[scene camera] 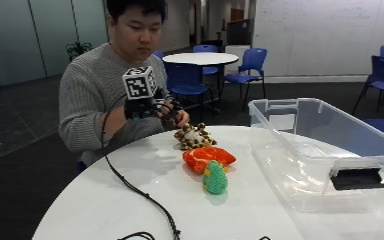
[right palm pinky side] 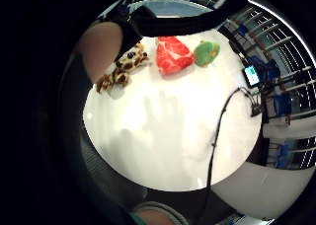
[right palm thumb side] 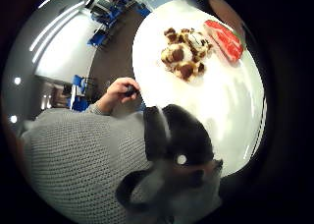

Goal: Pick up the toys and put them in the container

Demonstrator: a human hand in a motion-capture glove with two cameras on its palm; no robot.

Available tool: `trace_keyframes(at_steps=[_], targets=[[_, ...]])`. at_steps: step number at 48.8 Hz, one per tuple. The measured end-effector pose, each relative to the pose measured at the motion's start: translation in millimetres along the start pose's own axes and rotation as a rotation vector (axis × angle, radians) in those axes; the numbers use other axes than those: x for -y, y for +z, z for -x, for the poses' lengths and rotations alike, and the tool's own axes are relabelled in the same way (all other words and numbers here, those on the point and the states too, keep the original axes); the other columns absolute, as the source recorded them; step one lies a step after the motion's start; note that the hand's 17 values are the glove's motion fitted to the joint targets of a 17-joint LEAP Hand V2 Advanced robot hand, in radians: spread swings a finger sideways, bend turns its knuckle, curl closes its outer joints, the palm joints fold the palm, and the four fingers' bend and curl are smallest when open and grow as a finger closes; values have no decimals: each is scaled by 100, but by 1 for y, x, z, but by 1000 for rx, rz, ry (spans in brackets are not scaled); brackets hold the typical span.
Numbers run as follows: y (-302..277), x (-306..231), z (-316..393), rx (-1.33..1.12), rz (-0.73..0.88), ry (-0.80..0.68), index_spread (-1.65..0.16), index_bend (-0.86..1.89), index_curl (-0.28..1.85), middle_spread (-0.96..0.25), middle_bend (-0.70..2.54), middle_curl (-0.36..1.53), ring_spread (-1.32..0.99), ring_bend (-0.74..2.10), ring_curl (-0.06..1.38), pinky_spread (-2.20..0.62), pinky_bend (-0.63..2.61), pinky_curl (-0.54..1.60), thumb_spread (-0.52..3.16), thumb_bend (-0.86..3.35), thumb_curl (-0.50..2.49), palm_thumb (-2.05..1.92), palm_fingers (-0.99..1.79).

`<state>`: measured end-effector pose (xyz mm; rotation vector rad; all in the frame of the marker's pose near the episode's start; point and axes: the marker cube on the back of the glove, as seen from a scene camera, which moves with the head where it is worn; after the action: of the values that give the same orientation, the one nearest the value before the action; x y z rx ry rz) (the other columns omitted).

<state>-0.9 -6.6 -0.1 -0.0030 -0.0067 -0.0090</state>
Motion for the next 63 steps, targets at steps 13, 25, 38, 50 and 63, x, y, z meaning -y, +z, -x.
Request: trace_keyframes(at_steps=[13,25,38,50,63], targets=[[-15,107,2,-19,30,-18,-31,12,9,-16,18,10,-15,33,11,1,76,25,111,1,7,-1,7],[-3,122,0,-25,69,-25,-35,15,14,-18,19,17,-16,38,15,1,84,30,131,-1,13,-1,0],[14,118,-5,-11,128,-34,-36,16,19,-18,19,23,-16,40,18,1,87,32,136,-2,16,-2,-3],[109,103,9,-128,411,-11,-36,16,23,-18,16,25,-16,39,20,0,98,35,131,-1,20,1,-1],[130,108,17,-295,252,-22,-35,48,33,-15,17,22,-14,34,18,-4,111,37,138,13,33,32,25]])
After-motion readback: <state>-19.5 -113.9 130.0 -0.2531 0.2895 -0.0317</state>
